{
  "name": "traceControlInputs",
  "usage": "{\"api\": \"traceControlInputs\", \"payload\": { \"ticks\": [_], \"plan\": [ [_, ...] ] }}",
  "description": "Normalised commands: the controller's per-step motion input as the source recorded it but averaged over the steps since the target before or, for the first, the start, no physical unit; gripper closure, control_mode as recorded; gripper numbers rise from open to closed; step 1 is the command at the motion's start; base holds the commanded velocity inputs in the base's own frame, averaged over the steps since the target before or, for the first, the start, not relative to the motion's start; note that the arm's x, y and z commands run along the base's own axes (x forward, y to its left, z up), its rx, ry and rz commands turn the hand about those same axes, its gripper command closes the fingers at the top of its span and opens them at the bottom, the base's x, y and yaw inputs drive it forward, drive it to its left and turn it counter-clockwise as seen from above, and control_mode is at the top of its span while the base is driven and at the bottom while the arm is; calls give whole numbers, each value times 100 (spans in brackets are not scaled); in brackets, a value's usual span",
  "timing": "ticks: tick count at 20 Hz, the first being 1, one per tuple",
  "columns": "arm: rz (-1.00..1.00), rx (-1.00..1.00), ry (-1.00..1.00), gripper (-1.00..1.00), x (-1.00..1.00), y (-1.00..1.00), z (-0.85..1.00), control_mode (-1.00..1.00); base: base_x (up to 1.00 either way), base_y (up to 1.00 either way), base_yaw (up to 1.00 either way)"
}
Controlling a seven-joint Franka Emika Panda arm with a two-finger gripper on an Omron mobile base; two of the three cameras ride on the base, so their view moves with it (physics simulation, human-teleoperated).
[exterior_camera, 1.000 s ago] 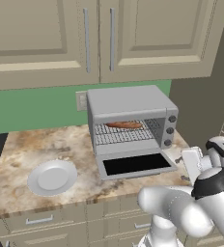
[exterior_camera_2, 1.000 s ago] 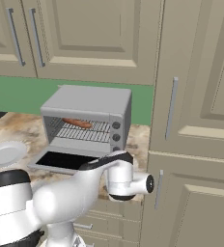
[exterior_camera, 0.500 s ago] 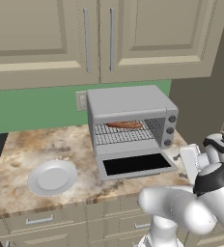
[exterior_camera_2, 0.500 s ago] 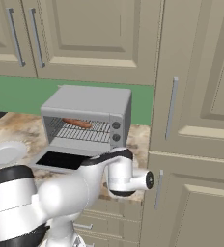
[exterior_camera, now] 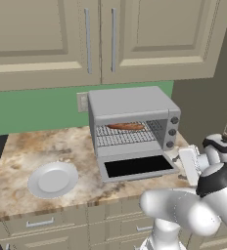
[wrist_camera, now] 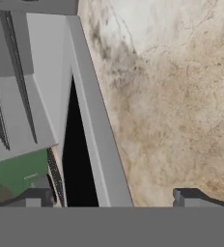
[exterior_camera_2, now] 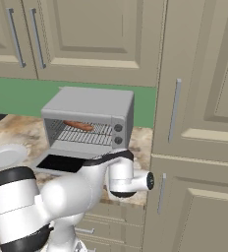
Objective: Pull the toaster oven rack outwards. Pick up the baguette from the plate and place it on the toaster oven rack. Close the toaster oven door fully and set the temperature to the lowest setting.
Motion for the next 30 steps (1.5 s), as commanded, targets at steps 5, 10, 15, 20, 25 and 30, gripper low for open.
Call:
{"api": "traceControlInputs", "payload": {
  "ticks": [5,10,15,20,25,30],
  "plan": [
    [9,0,-9,-100,0,19,0,-100,0,0,0],
    [8,0,-9,-100,0,15,0,-100,0,0,0],
    [3,0,-4,-100,7,8,0,-100,0,0,0],
    [1,0,-5,-100,8,12,2,-100,0,0,0],
    [0,0,-16,-100,21,16,0,-100,0,0,0],
    [0,0,-16,-100,17,22,0,-100,0,0,0]
  ]
}}
